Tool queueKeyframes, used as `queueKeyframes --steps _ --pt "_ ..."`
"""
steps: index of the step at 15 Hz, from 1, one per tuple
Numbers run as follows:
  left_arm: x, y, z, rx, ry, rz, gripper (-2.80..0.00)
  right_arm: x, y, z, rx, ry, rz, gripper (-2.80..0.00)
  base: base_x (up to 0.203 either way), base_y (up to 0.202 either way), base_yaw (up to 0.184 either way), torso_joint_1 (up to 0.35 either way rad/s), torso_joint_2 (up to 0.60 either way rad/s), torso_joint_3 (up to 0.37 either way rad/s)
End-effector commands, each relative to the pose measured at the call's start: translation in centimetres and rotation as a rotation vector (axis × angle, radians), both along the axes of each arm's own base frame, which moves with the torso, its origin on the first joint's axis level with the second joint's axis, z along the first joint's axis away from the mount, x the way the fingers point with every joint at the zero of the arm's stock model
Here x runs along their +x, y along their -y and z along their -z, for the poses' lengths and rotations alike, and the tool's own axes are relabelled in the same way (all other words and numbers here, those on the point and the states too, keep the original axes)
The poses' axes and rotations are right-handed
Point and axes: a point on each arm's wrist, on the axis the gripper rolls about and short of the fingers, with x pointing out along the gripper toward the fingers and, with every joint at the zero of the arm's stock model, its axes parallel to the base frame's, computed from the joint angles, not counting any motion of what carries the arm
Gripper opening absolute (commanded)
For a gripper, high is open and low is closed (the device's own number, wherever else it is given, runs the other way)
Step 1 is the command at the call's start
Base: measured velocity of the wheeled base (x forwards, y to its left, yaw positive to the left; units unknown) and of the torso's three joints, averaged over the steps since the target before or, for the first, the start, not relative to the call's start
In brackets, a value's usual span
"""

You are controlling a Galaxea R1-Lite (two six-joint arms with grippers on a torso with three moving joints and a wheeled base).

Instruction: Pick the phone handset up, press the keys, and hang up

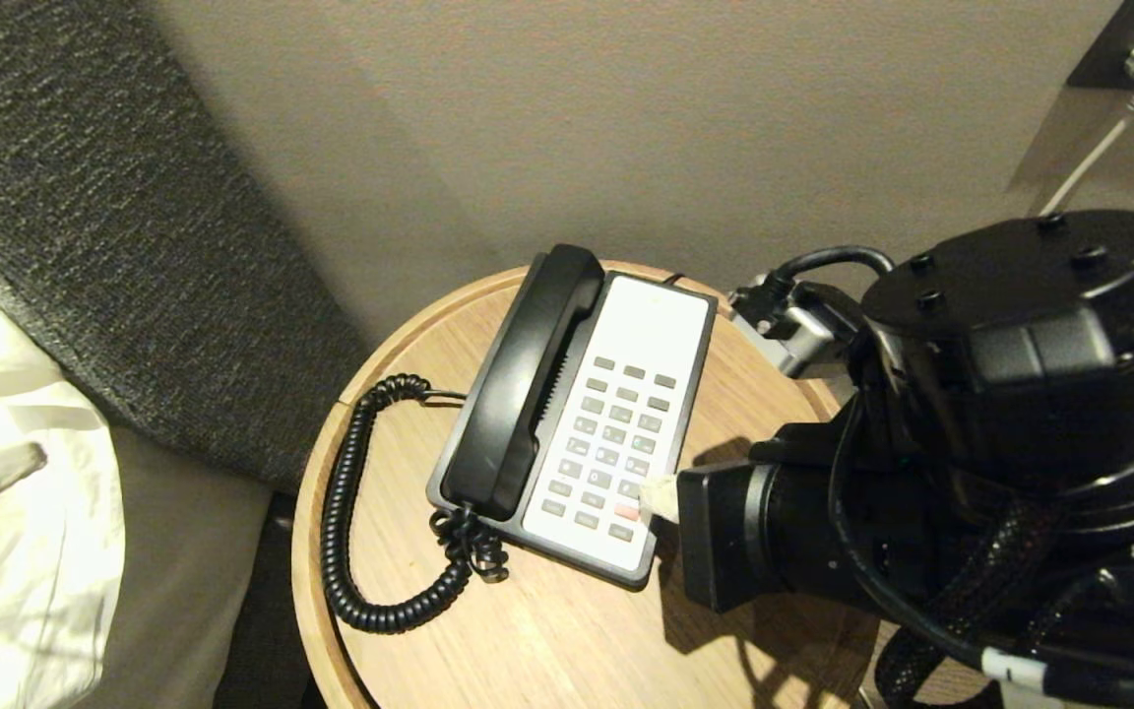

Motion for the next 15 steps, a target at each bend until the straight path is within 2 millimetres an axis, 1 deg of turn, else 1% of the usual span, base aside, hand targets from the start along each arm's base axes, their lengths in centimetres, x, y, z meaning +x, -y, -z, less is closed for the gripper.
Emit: queueKeyframes --steps 1,4,6,10,12,15 --pt "-1.3 -1.6 1.7 -0.014 0.006 -0.174 -2.80 -0.6 1.0 -1.2 0.039 0.022 0.001 -2.80 0.000 0.000 0.000 0.000 0.00 0.000" --pt "-2.7 -2.6 3.3 -0.027 0.014 -0.355 -2.80 -1.2 2.2 -2.3 0.067 0.039 0.006 -2.80 0.000 0.000 0.000 0.000 0.00 0.000" --pt "-4.1 -3.0 5.5 -0.020 0.008 -0.430 -2.80 -1.4 2.8 -2.7 0.075 0.060 0.034 -2.80 0.000 0.000 0.000 0.000 0.00 0.000" --pt "-6.8 -3.3 10.2 0.022 -0.040 -0.465 -2.80 -1.8 3.4 -3.5 0.103 0.081 0.044 -2.80 0.000 0.000 0.000 0.000 0.00 0.000" --pt "-7.0 -3.2 12.0 0.047 -0.079 -0.506 -2.80 -2.0 3.7 -3.7 0.107 0.083 0.044 -2.80 0.000 0.000 0.000 0.000 0.00 0.000" --pt "-8.3 -3.0 14.6 0.121 -0.039 -0.406 -2.80 -2.2 4.2 -4.1 0.123 0.093 0.046 -2.80 0.000 0.000 0.000 0.000 0.00 0.000"
